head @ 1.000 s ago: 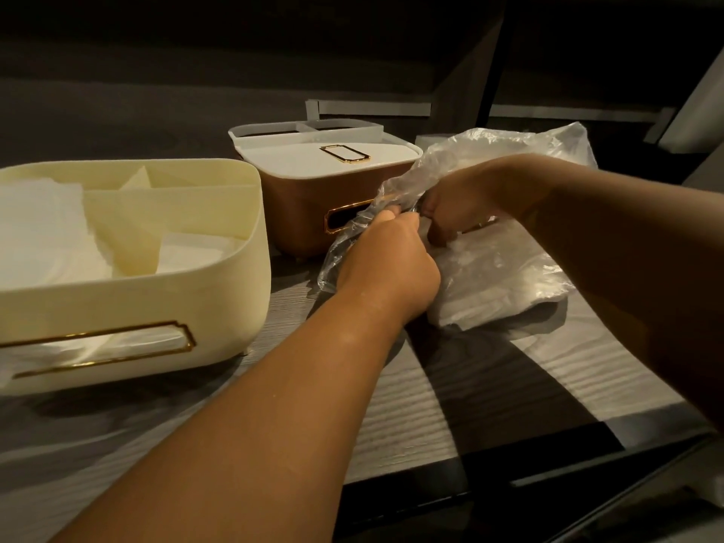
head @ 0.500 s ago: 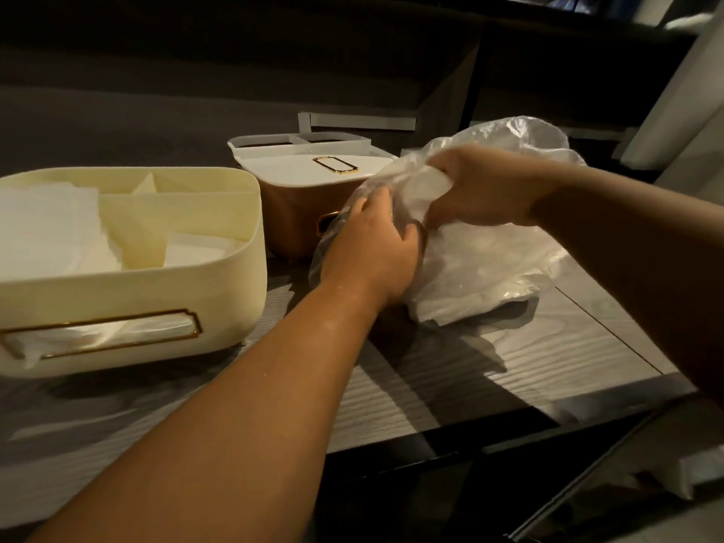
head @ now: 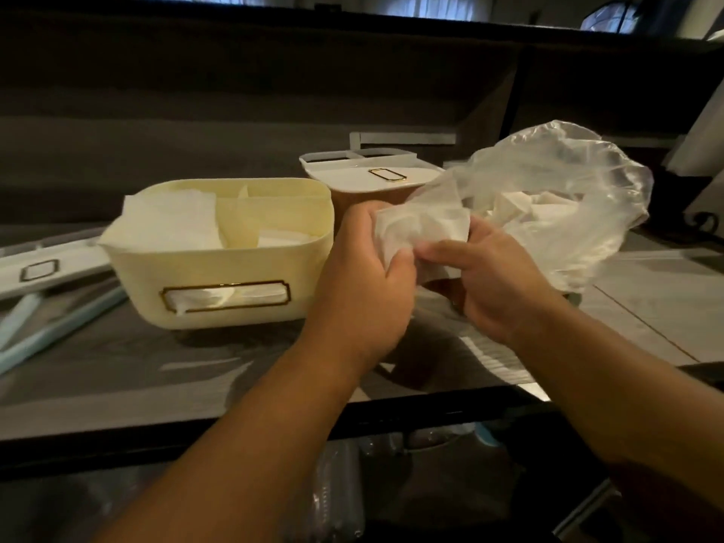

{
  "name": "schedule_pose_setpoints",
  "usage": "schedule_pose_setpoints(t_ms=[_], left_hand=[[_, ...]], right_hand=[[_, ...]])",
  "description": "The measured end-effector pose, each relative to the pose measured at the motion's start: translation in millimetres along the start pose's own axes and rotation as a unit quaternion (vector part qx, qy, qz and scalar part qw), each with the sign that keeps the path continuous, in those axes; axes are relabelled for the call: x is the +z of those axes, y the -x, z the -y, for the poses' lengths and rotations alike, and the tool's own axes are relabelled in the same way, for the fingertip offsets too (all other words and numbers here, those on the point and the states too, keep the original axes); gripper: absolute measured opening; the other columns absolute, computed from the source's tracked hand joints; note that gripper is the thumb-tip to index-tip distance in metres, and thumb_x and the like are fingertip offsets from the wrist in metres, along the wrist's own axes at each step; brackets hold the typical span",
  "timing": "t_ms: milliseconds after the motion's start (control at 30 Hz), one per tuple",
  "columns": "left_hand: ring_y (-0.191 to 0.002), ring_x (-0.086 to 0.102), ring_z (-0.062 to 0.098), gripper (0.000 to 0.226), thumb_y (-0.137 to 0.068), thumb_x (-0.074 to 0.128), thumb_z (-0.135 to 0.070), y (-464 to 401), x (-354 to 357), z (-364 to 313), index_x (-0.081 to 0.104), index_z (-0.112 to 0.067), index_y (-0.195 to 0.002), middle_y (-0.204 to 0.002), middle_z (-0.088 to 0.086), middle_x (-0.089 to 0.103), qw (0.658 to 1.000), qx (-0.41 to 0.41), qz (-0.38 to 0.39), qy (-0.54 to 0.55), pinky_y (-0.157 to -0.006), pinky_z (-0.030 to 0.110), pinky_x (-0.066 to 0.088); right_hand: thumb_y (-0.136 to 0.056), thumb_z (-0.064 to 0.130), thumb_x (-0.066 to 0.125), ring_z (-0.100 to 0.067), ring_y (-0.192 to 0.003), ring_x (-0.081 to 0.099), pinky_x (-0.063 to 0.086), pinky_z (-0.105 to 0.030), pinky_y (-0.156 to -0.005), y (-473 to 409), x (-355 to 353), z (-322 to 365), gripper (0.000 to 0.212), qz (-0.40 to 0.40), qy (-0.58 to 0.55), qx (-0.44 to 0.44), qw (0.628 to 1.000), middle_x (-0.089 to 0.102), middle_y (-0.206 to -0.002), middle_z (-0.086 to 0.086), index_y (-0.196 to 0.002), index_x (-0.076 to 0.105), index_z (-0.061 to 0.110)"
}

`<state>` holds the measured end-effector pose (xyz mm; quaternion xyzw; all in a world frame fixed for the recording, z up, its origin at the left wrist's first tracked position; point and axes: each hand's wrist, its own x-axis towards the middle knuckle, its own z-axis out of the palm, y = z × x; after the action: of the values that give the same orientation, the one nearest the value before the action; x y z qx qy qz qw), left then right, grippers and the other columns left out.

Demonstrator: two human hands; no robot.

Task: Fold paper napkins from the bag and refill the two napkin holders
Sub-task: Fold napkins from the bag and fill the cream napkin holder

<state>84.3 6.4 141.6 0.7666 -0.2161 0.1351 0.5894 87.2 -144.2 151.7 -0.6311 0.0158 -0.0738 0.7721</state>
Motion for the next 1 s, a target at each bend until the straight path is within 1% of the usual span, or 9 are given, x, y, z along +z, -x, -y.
schedule_pose_setpoints(t_ms=[100, 233, 300, 467, 600, 733, 800, 900, 1000], left_hand=[[-0.104, 0.053, -0.001, 0.037, -0.103, 0.052, -0.022, 17, -19, 13, 0.038, -0.043, -0.131, -0.115, -0.022, 0.046, 0.996, 0.013, 0.014, -0.088, -0.086, 0.023, 0.054], [-0.106, 0.050, 0.003, 0.051, -0.102, 0.050, -0.014, 28, -32, 23, 0.035, -0.045, -0.140, -0.131, -0.016, 0.047, 0.985, 0.000, 0.054, -0.161, -0.084, 0.016, 0.048], [-0.106, 0.052, 0.005, 0.056, -0.102, 0.052, -0.015, 32, -34, 26, 0.033, -0.048, -0.143, -0.135, -0.014, 0.048, 0.985, -0.010, 0.067, -0.159, -0.085, 0.019, 0.051], [-0.102, 0.054, 0.004, 0.051, -0.100, 0.055, -0.017, 33, -35, 30, 0.039, -0.047, -0.139, -0.131, -0.017, 0.051, 0.982, 0.012, 0.061, -0.177, -0.079, 0.016, 0.049], [-0.093, 0.052, -0.006, 0.040, -0.100, 0.054, -0.014, 36, -33, 31, 0.046, -0.040, -0.129, -0.113, -0.023, 0.045, 0.977, 0.038, 0.050, -0.206, -0.070, 0.010, 0.047], [-0.079, 0.056, 0.005, 0.038, -0.097, 0.054, -0.007, 37, -33, 29, 0.047, -0.038, -0.117, -0.099, -0.020, 0.050, 0.979, 0.051, 0.038, -0.194, -0.058, 0.011, 0.042], [-0.079, 0.056, 0.005, 0.039, -0.097, 0.055, -0.009, 39, -33, 27, 0.046, -0.037, -0.121, -0.098, -0.019, 0.050, 0.978, 0.056, 0.028, -0.198, -0.060, 0.017, 0.047], [-0.089, 0.058, 0.006, 0.044, -0.096, 0.058, -0.013, 40, -32, 26, 0.042, -0.038, -0.128, -0.106, -0.019, 0.050, 0.976, 0.044, 0.032, -0.210, -0.073, 0.030, 0.058], [-0.095, 0.058, 0.008, 0.043, -0.095, 0.059, -0.015, 38, -32, 26, 0.043, -0.036, -0.129, -0.112, -0.016, 0.054, 0.975, 0.046, 0.027, -0.214, -0.079, 0.037, 0.058]], right_hand=[[-0.083, 0.002, 0.073, -0.023, -0.111, 0.069, 0.058, -0.042, -0.091, 8, 9, -26, 0.054, 0.036, -0.002, -0.007, 0.999, 0.071, -0.121, -0.005, -0.132, 0.056, 0.019], [-0.080, 0.001, 0.076, -0.021, -0.109, 0.068, 0.060, -0.041, -0.087, 14, 15, -40, 0.060, 0.070, 0.115, -0.079, 0.988, 0.067, -0.119, -0.003, -0.131, 0.055, 0.027], [-0.079, -0.001, 0.076, -0.020, -0.108, 0.068, 0.061, -0.042, -0.084, 16, 16, -43, 0.063, 0.077, 0.153, -0.115, 0.978, 0.065, -0.120, -0.003, -0.131, 0.056, 0.030], [-0.076, 0.010, 0.074, -0.022, -0.116, 0.062, 0.060, -0.041, -0.087, 16, 15, -44, 0.069, 0.069, 0.190, -0.161, 0.966, 0.056, -0.134, 0.001, -0.131, 0.057, 0.049], [-0.074, 0.020, 0.071, -0.025, -0.122, 0.058, 0.057, -0.047, -0.092, 16, 13, -46, 0.067, 0.041, 0.214, -0.189, 0.957, 0.055, -0.136, 0.003, -0.130, 0.055, 0.053], [-0.079, 0.023, 0.072, -0.017, -0.109, 0.063, 0.058, -0.035, -0.085, 17, 10, -45, 0.064, 0.017, 0.181, -0.217, 0.959, 0.058, -0.121, 0.011, -0.136, 0.054, 0.045], [-0.085, 0.018, 0.071, -0.014, -0.105, 0.063, 0.057, -0.030, -0.081, 18, 9, -45, 0.062, 0.015, 0.181, -0.230, 0.956, 0.058, -0.118, 0.013, -0.139, 0.052, 0.043], [-0.091, 0.011, 0.066, -0.014, -0.110, 0.062, 0.057, -0.033, -0.086, 19, 10, -46, 0.057, 0.017, 0.195, -0.236, 0.952, 0.057, -0.123, 0.008, -0.137, 0.055, 0.043], [-0.099, 0.013, 0.057, -0.004, -0.110, 0.059, 0.053, -0.027, -0.092, 18, 13, -45, 0.041, -0.001, 0.235, -0.238, 0.942, 0.058, -0.121, 0.012, -0.127, 0.065, 0.041]])
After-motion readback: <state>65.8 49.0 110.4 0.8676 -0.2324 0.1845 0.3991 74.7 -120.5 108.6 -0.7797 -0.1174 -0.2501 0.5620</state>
